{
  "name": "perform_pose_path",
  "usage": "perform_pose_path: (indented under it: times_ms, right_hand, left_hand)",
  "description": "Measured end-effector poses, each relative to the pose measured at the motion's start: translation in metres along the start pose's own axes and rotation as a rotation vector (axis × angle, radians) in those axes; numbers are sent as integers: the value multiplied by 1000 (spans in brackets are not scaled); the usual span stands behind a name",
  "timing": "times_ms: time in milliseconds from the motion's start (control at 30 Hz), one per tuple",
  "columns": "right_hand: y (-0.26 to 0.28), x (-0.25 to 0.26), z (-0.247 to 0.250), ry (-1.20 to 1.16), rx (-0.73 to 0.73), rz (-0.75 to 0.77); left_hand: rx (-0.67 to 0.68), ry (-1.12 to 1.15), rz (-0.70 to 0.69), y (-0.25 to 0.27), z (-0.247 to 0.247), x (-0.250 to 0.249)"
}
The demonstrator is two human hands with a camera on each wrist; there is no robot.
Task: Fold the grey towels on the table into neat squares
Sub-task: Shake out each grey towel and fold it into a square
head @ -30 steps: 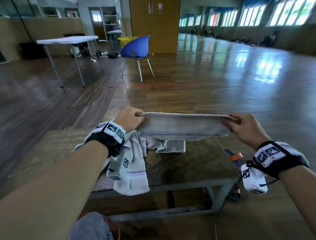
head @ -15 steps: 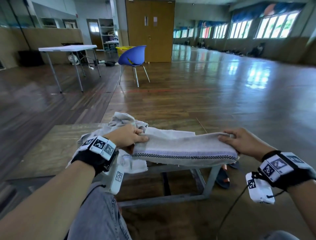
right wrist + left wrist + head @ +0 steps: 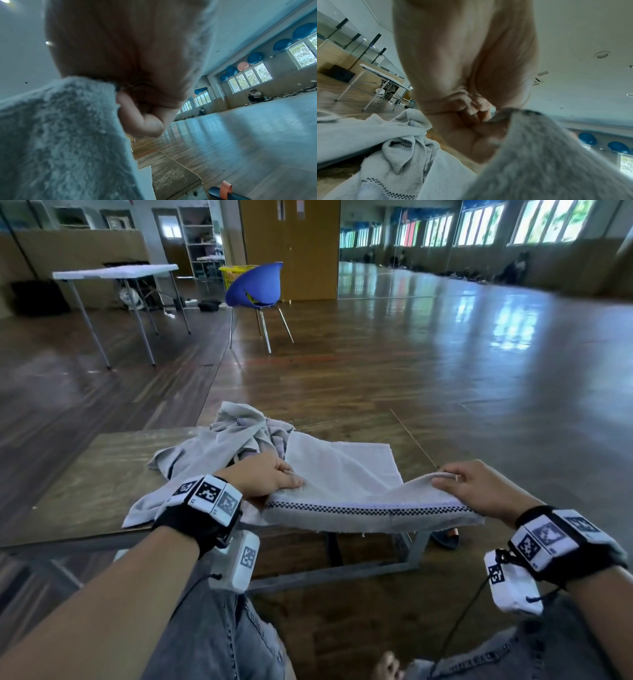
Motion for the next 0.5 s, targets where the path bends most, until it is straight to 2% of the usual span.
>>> perform_pose_path:
  times_ms: [133, 233, 500]
  right_hand:
    - [-35, -22, -9, 4, -43, -55]
    - [-73, -40, -15, 24, -93, -82]
    - [-179, -96, -26, 118, -166, -107]
  left_hand:
    - [-201, 45, 13, -39, 10, 0]
    - [-303, 95, 0, -72, 20, -10]
    - [-473, 132, -17, -184, 40, -39]
Point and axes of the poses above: each hand's wrist, its own y-axis away from the middle knuckle, its own z-axis out of the back of the hand, x = y × z, the point moved 6 cm from there along -y, towards the middle knuckle, and after that the axes turned 15 degrees about z, right-handed, at the moved point
